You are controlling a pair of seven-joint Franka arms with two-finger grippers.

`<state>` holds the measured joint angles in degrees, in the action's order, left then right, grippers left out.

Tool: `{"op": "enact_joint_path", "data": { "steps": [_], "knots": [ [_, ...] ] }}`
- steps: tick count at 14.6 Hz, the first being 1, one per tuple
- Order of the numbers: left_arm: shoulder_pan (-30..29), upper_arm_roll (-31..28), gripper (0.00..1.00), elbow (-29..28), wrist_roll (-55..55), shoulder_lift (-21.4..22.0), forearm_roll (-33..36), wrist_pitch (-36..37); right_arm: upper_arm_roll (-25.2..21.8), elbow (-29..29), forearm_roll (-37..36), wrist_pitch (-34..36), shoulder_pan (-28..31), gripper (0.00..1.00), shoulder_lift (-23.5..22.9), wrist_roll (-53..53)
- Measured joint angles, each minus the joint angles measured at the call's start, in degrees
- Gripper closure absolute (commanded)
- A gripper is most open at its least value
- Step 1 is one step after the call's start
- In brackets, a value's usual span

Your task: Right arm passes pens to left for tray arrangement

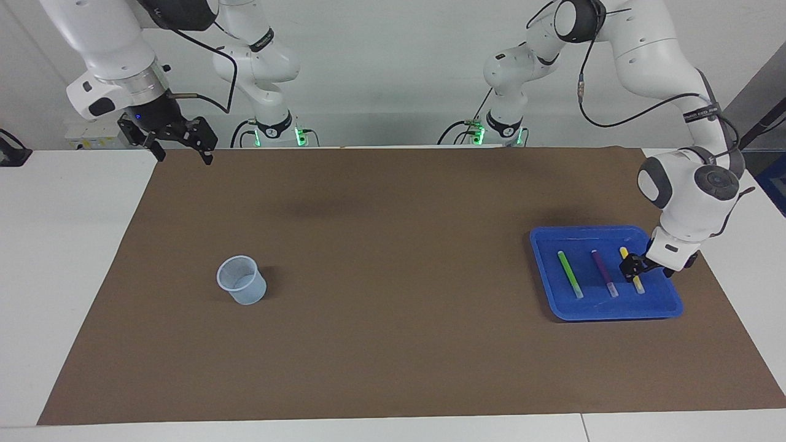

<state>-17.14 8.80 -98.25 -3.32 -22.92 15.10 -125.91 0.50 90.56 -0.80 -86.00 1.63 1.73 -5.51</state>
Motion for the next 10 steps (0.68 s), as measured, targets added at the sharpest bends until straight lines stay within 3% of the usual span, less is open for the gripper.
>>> {"op": "enact_joint_path", "data": {
  "steps": [4, 7, 10],
  "knots": [
    [1.77, 0.62, 0.0, 0.23, 0.0, 6.91, -0.44, 12.13, 0.0, 0.0, 0.0, 0.0, 0.0, 0.0, 0.0, 0.0],
    [3.88, 1.16, 0.0, 0.79, 0.32, 12.47, -7.6, 21.85, 0.0, 0.0, 0.0, 0.0, 0.0, 0.0, 0.0, 0.0],
    [4.19, 1.29, 0.0, 1.83, 0.37, 17.79, -10.26, 30.68, 0.0, 0.0, 0.0, 0.0, 0.0, 0.0, 0.0, 0.0]
  ]
}}
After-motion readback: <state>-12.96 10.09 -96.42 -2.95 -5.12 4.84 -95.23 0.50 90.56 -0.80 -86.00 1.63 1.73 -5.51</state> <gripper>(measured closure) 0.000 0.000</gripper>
